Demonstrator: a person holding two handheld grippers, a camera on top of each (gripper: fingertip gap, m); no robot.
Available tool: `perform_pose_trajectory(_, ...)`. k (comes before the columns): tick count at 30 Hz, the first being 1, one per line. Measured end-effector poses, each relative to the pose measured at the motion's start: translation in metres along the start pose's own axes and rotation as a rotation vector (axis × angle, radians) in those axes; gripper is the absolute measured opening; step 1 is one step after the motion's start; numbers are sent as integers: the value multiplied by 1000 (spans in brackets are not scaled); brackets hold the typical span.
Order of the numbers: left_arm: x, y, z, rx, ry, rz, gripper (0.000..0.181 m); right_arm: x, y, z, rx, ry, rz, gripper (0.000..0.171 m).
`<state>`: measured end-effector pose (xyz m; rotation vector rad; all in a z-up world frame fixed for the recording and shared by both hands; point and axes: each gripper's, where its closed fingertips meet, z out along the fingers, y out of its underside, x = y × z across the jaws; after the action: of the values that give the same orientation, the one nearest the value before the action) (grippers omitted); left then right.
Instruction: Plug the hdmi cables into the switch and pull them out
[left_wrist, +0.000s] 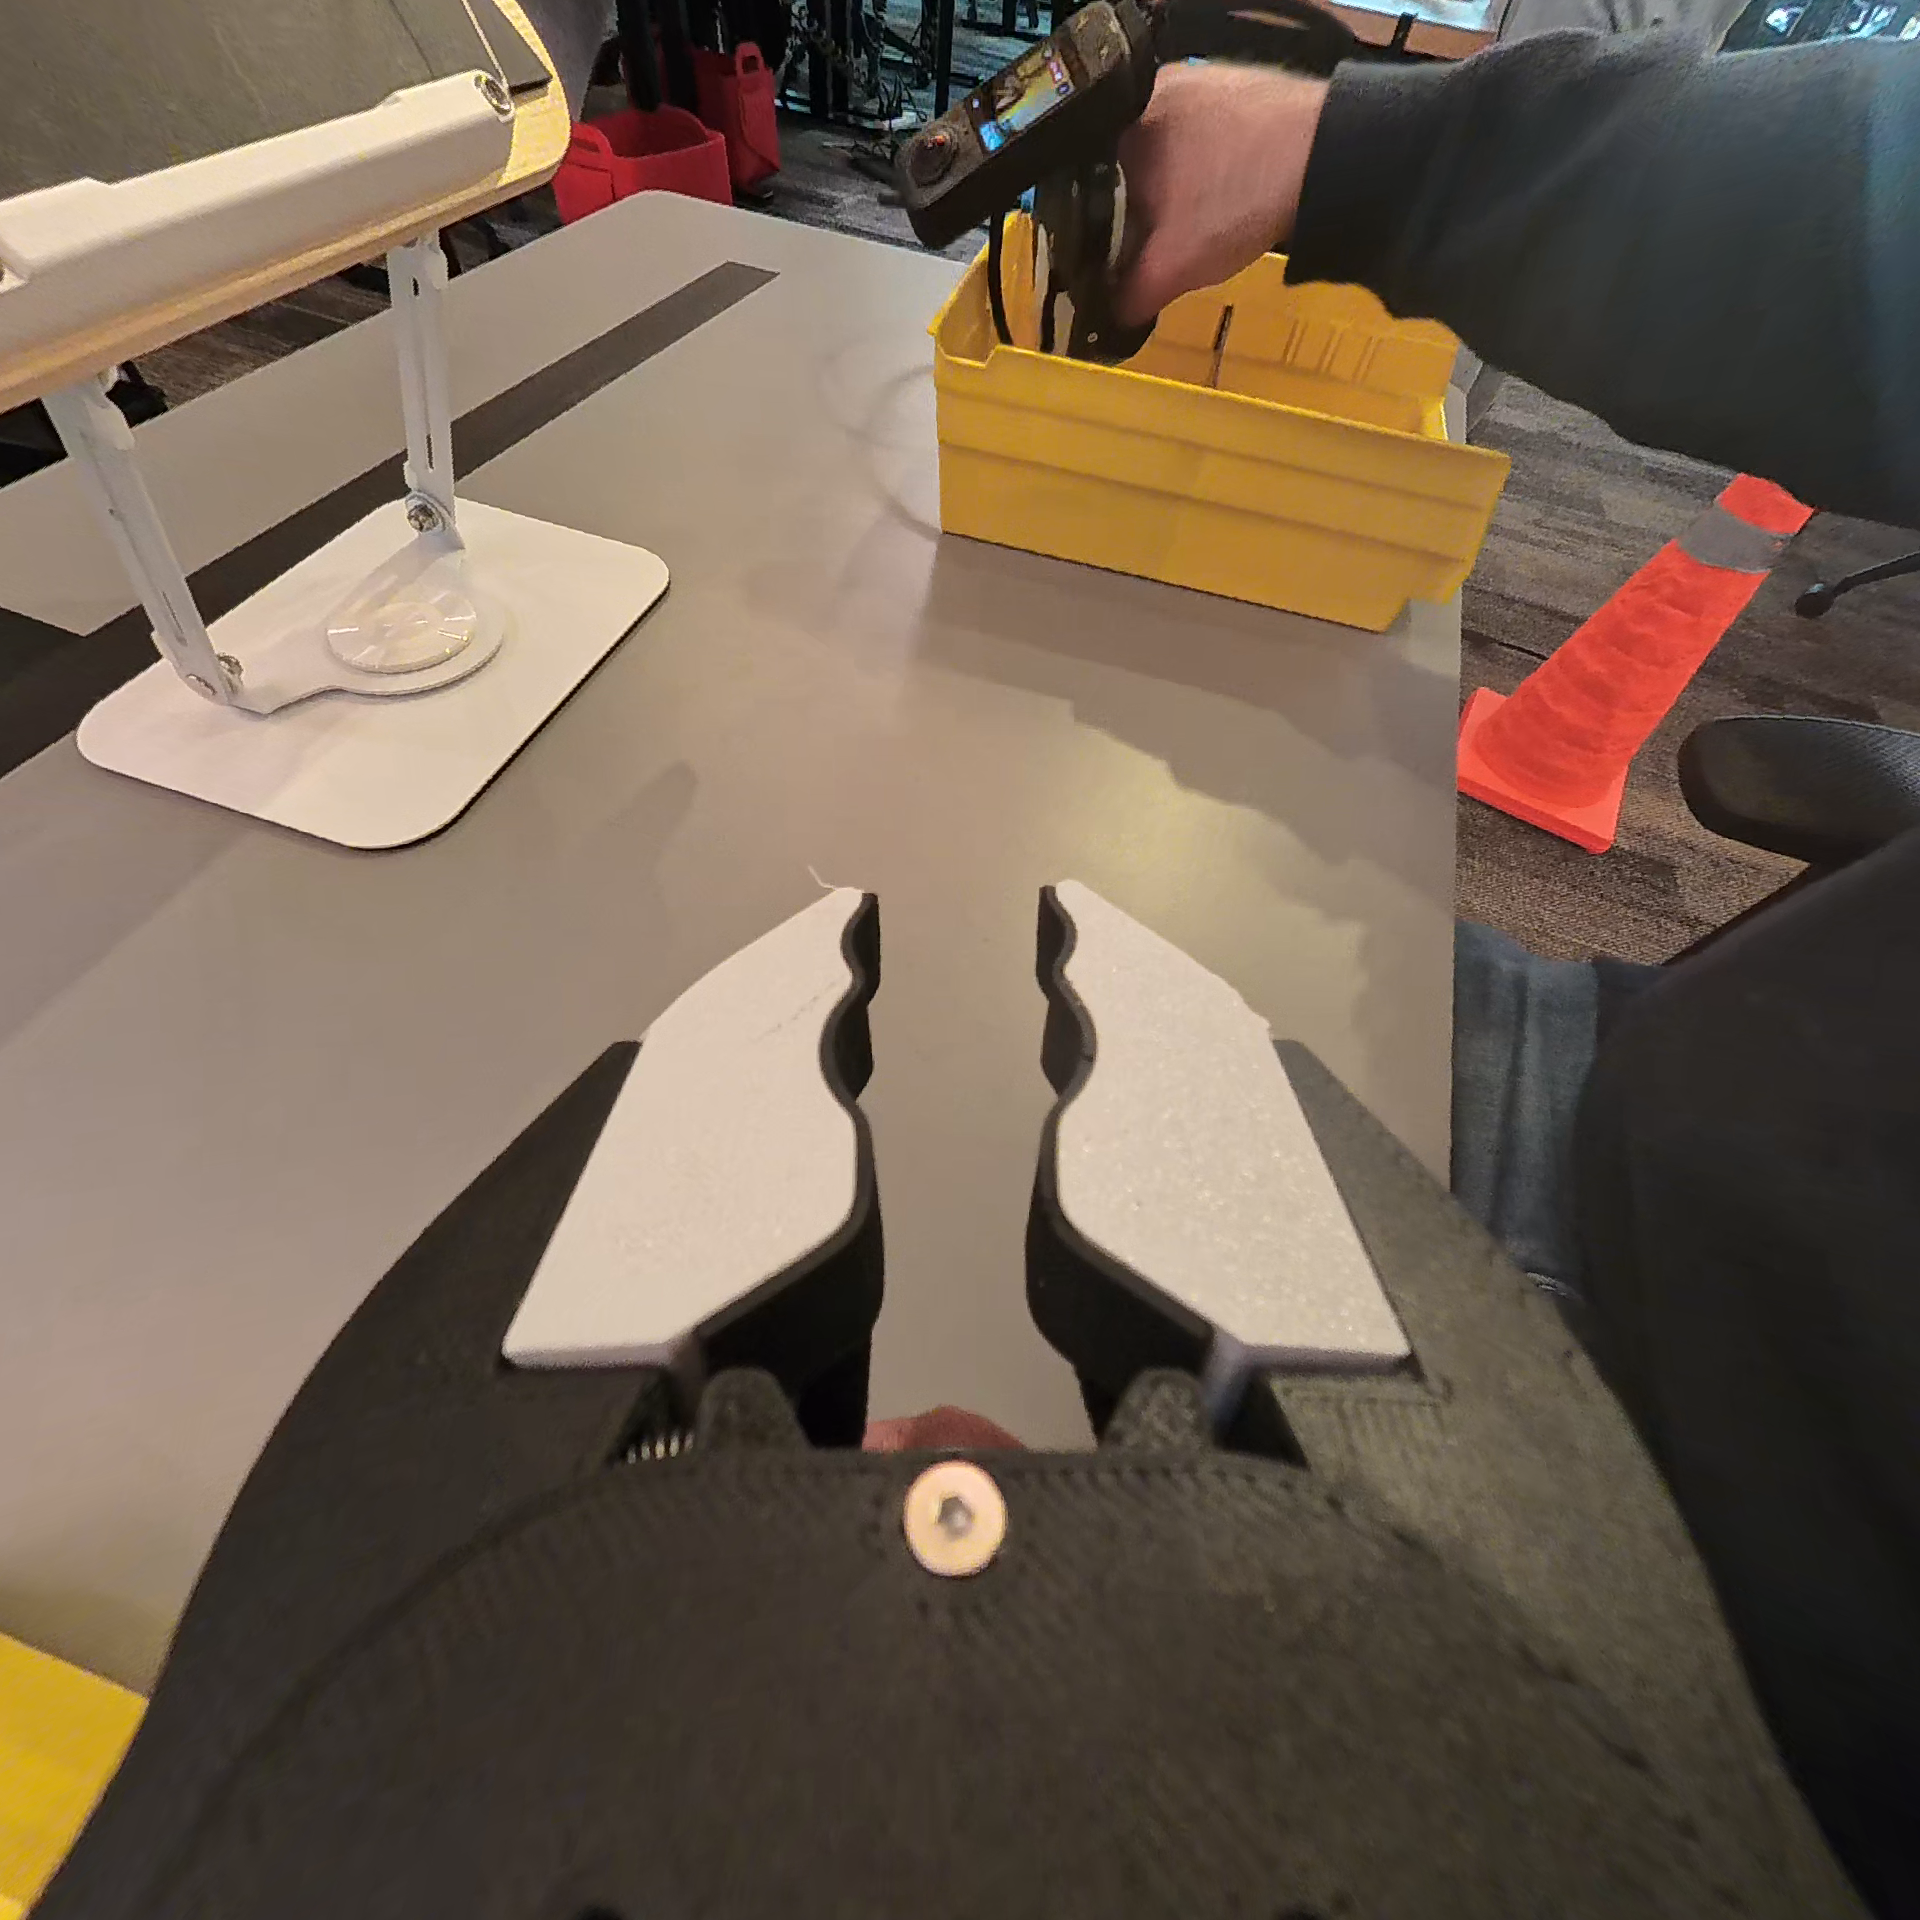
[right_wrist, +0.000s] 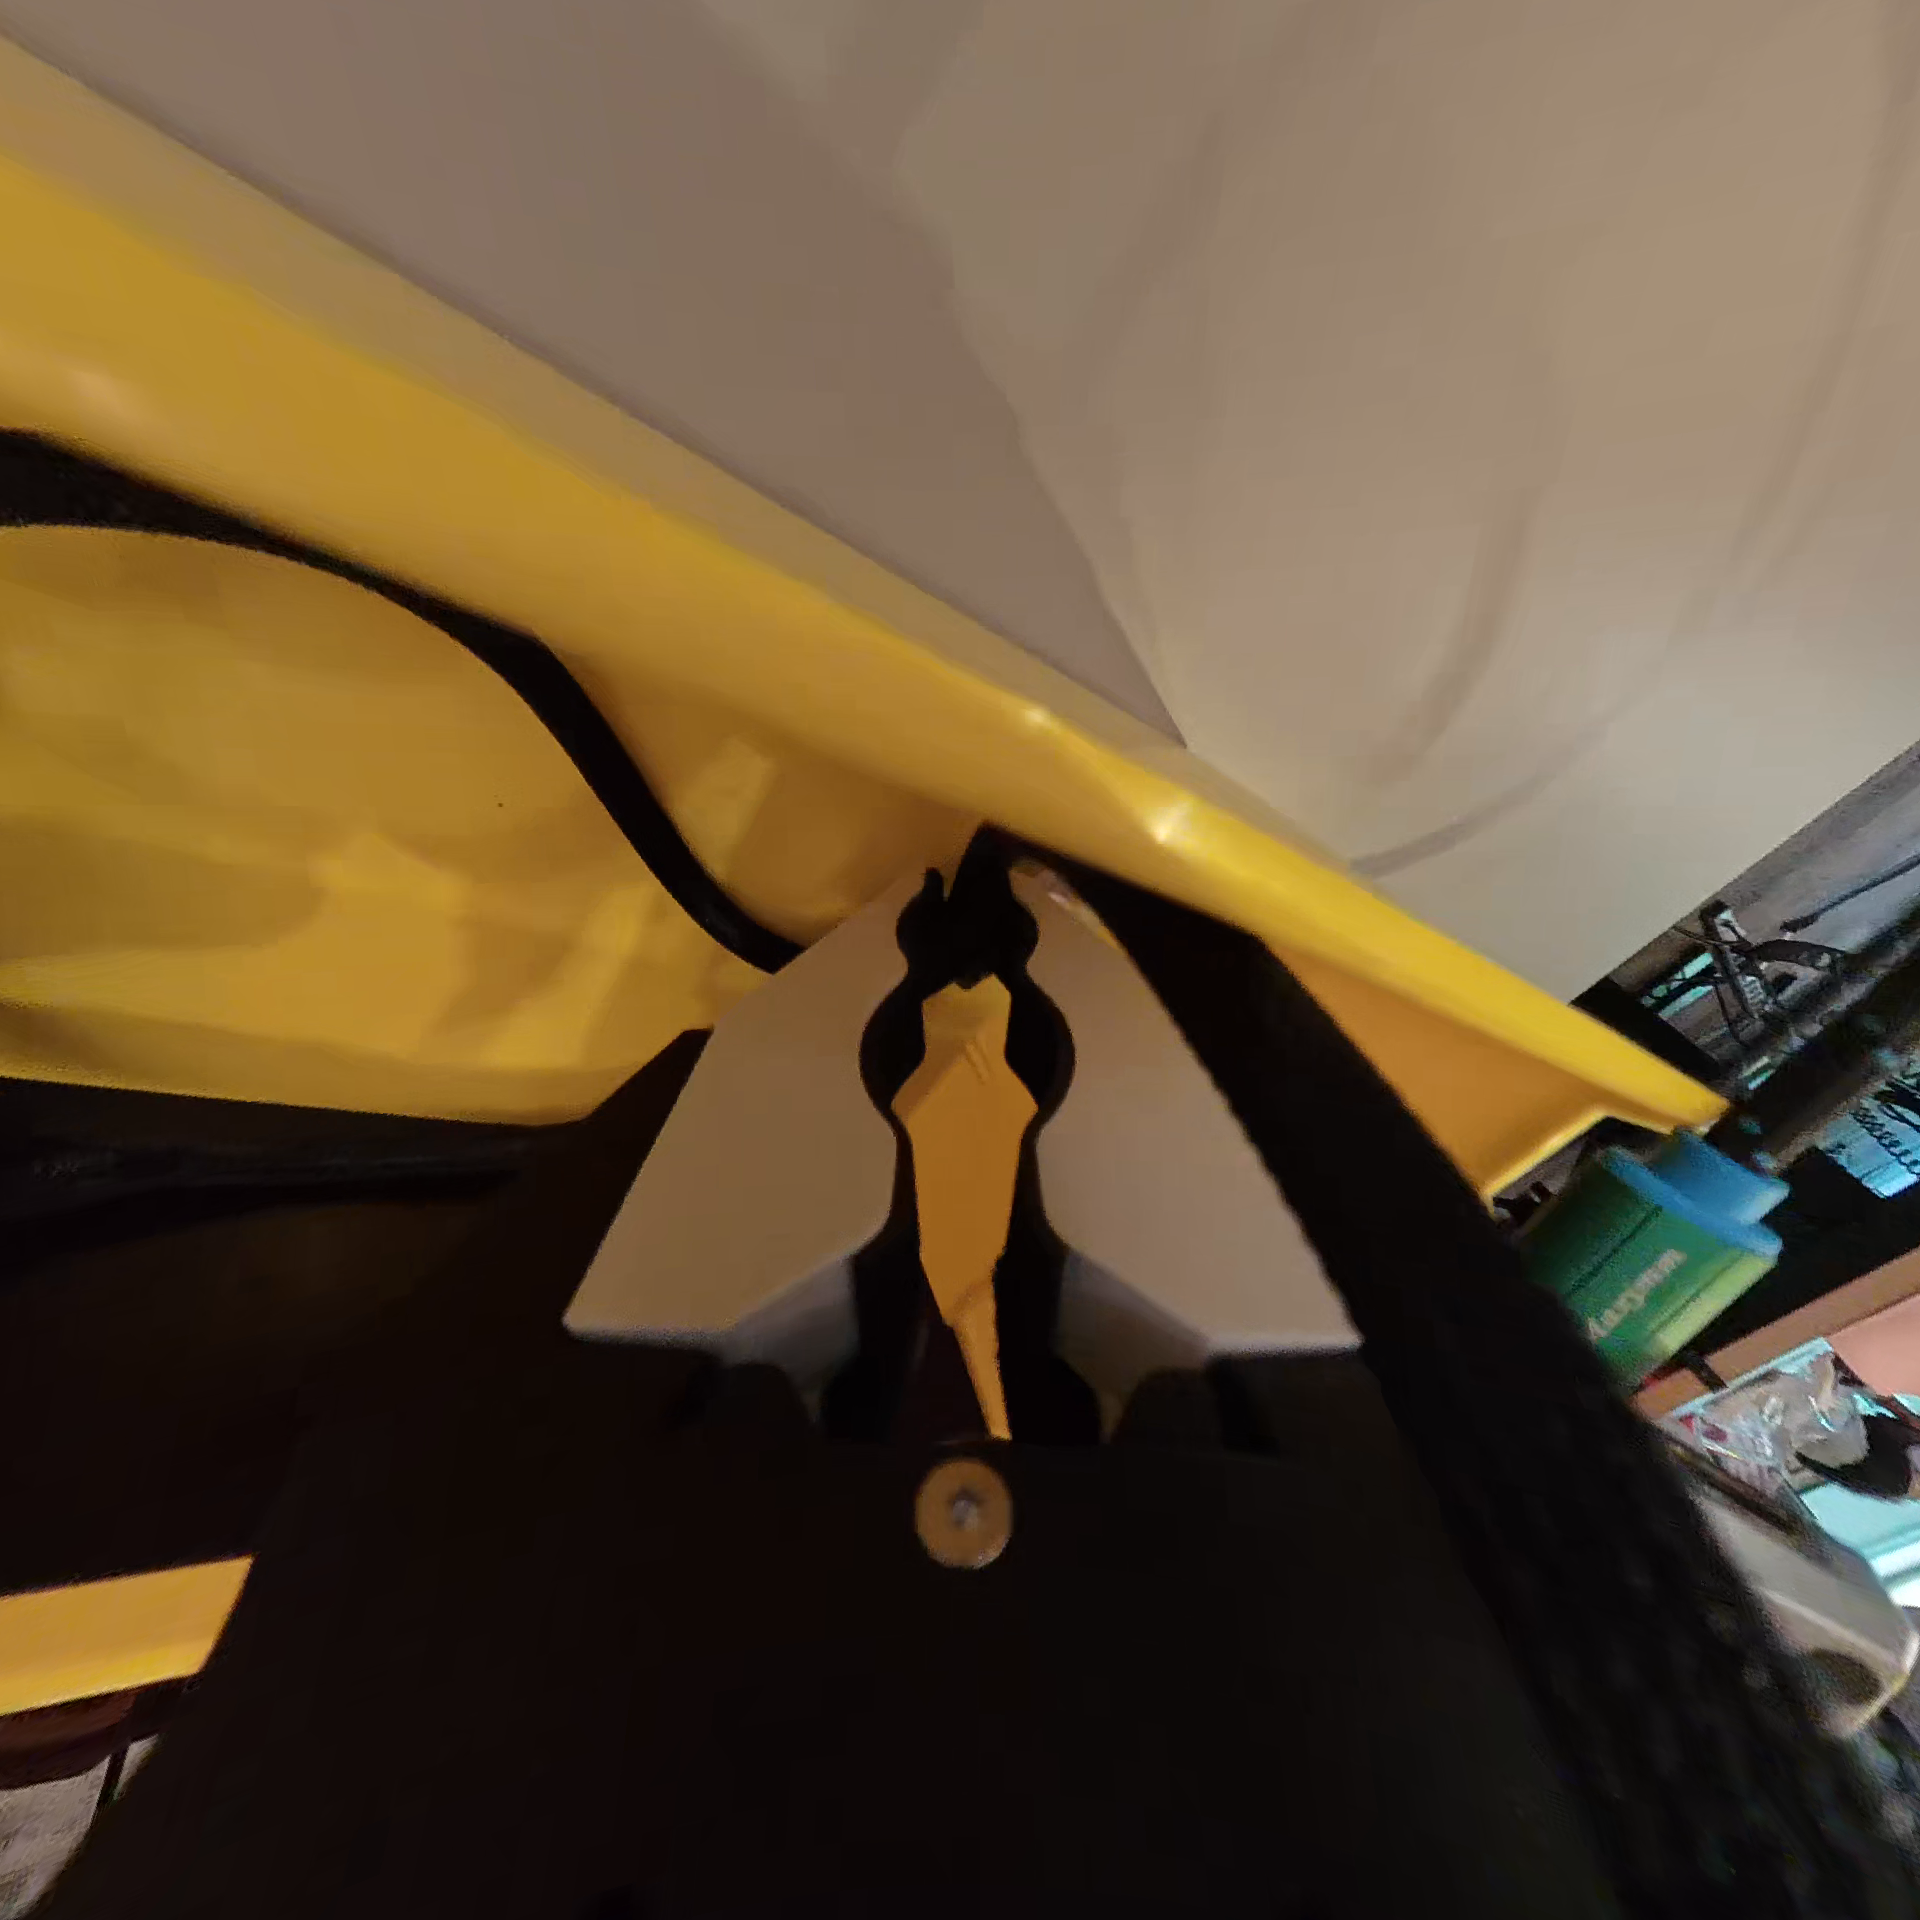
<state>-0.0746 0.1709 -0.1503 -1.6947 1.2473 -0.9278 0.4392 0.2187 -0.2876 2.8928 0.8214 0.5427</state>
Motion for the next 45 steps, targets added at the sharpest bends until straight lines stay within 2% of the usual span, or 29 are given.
perform_pose_trajectory(1,0,0,0,-1,0,0,29,0,2,-1,-15,2,2,8)
perform_pose_trajectory(8,0,2,2,-15,-4,5,29,-5,12,-15,-110,46,-96,37)
perform_pose_trajectory(12,0,3,2,-20,-3,8,29,-9,12,-32,-106,72,-120,66)
perform_pose_trajectory(13,0,3,2,-21,-2,8,29,-19,12,-36,-98,22,-119,59)
perform_pose_trajectory(14,0,3,2,-22,-1,9,29,-30,8,-41,-66,-35,-120,40)
perform_pose_trajectory(22,1,4,1,-23,5,13,29,-77,-1,-77,76,-177,-137,41)
perform_pose_trajectory(25,1,4,1,-20,5,11,29,-96,-1,-115,212,-248,-160,47)
perform_pose_trajectory(28,1,4,2,-26,5,12,30,-94,-8,-185,483,-284,-149,49)
perform_pose_trajectory(31,1,6,3,-34,3,16,30,-54,-12,-253,745,-261,-52,48)
perform_pose_trajectory(33,2,6,3,-37,2,18,30,-12,-10,-268,804,-224,35,50)
perform_pose_trajectory(35,2,6,3,-38,1,20,30,36,-9,-251,772,-217,166,60)
perform_pose_trajectory(37,2,6,3,-37,1,20,30,68,-11,-212,698,-307,289,71)
perform_pose_trajectory(42,1,6,2,-35,-2,17,30,94,-27,-121,609,-601,514,78)
perform_pose_trajectory(45,0,6,3,-35,-3,11,30,99,-43,-98,654,-726,592,72)
